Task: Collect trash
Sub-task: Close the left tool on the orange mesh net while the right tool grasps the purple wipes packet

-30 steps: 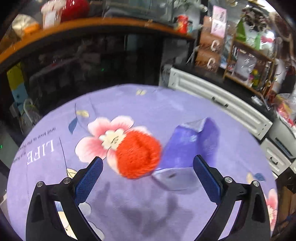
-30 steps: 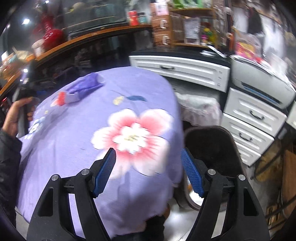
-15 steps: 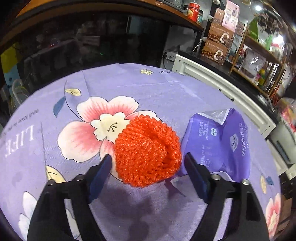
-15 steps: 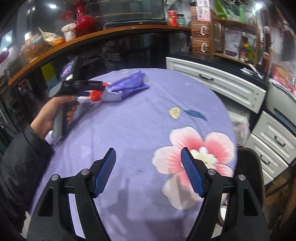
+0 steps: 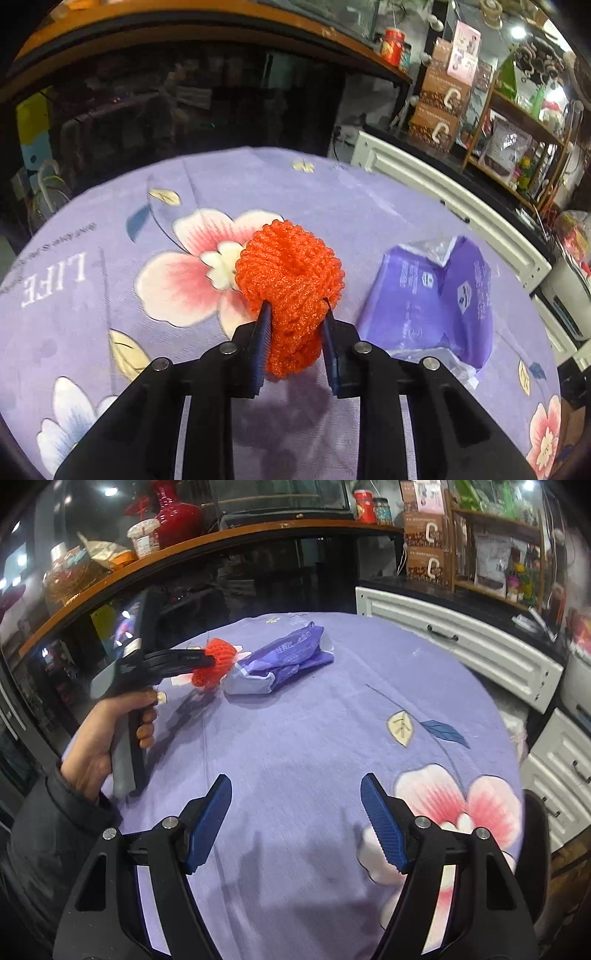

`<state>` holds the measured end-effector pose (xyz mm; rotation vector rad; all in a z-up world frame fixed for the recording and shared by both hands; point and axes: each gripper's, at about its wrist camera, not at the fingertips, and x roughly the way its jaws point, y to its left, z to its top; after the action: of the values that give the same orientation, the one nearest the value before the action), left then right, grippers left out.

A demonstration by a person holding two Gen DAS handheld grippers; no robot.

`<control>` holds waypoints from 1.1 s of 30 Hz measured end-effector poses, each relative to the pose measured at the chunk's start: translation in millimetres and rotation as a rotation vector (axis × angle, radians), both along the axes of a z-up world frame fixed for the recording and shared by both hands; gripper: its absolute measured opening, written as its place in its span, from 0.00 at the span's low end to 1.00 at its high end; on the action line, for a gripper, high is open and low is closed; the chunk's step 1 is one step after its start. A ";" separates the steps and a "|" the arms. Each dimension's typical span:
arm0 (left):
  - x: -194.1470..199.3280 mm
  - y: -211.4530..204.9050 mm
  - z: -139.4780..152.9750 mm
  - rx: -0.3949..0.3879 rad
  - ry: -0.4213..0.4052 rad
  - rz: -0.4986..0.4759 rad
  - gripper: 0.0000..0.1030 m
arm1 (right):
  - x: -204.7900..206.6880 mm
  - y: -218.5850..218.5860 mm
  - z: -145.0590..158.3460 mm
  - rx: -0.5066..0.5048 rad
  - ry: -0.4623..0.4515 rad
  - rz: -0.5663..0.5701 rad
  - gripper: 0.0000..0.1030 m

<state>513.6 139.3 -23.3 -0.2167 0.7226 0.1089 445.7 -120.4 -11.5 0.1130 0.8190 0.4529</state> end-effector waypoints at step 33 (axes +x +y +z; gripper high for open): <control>-6.6 6.4 14.4 0.013 -0.110 0.018 0.23 | 160.6 76.8 -40.9 0.218 0.248 -0.138 0.11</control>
<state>506.9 145.7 -9.0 -0.2155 0.6103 0.1173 606.3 -43.6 -52.3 0.4317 0.9958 0.4010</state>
